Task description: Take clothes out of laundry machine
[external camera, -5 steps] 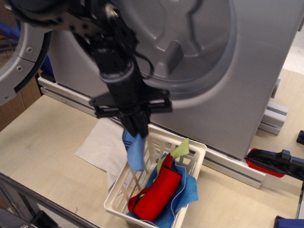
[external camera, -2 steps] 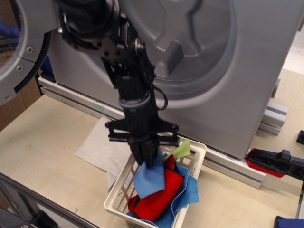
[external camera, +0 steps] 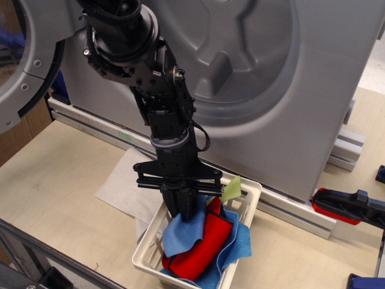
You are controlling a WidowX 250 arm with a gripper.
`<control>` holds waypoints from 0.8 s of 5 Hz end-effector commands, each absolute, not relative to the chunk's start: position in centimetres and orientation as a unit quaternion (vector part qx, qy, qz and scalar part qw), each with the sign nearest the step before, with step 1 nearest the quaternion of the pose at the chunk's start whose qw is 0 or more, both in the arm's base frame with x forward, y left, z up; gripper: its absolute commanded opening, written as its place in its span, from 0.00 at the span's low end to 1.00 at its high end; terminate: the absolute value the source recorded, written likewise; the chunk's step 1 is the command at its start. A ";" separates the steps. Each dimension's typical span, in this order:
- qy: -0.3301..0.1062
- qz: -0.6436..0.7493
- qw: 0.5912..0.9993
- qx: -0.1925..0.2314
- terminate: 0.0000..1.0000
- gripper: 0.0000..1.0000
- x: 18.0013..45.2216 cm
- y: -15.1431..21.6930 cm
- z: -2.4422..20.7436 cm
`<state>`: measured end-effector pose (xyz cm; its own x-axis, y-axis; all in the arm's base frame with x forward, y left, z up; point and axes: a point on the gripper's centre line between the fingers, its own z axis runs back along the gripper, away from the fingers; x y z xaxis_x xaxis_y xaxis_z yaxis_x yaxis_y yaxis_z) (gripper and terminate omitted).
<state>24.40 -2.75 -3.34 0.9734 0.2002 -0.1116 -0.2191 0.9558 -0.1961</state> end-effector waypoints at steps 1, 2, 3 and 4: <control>-0.010 0.139 0.985 -0.100 0.00 1.00 24.9 -0.6 1.5; -0.028 0.153 0.981 -0.121 0.00 1.00 25.1 0.1 3.1; -0.036 0.168 0.979 -0.110 0.00 1.00 25.9 1.0 4.9; -0.063 0.191 0.975 -0.091 0.00 1.00 26.2 2.6 6.7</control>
